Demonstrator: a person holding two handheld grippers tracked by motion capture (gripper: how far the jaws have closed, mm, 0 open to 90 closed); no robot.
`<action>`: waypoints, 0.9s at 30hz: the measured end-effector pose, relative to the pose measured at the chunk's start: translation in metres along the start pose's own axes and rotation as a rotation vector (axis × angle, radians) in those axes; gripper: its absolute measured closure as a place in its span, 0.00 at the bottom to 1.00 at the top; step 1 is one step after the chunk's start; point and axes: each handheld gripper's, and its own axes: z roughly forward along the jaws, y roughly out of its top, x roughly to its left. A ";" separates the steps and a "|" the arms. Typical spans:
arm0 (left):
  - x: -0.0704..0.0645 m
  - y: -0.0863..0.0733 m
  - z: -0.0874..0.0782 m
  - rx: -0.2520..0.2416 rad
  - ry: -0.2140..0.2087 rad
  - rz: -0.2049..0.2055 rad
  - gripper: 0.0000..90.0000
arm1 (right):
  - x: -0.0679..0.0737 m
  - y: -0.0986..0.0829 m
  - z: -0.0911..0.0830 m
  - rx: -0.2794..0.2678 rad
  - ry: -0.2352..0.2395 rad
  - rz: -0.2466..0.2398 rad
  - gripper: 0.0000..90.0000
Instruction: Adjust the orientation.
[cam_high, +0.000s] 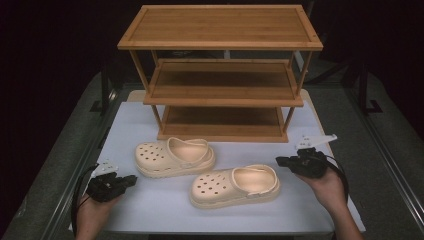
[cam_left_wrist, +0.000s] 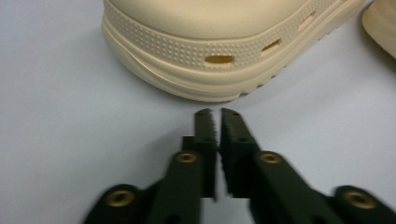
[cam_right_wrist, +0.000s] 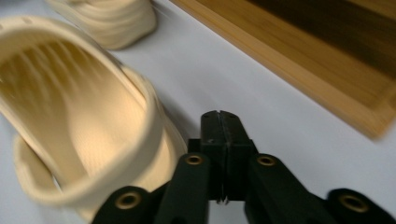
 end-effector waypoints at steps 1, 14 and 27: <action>0.001 0.001 0.000 0.000 -0.002 0.001 0.97 | 0.000 0.000 0.000 0.000 0.000 0.000 0.99; 0.005 0.023 0.006 -0.002 -0.006 0.011 1.00 | 0.017 0.084 0.060 0.068 0.121 -0.160 1.00; 0.007 0.032 0.014 -0.001 -0.022 0.020 1.00 | 0.029 0.120 0.113 0.144 0.199 -0.223 1.00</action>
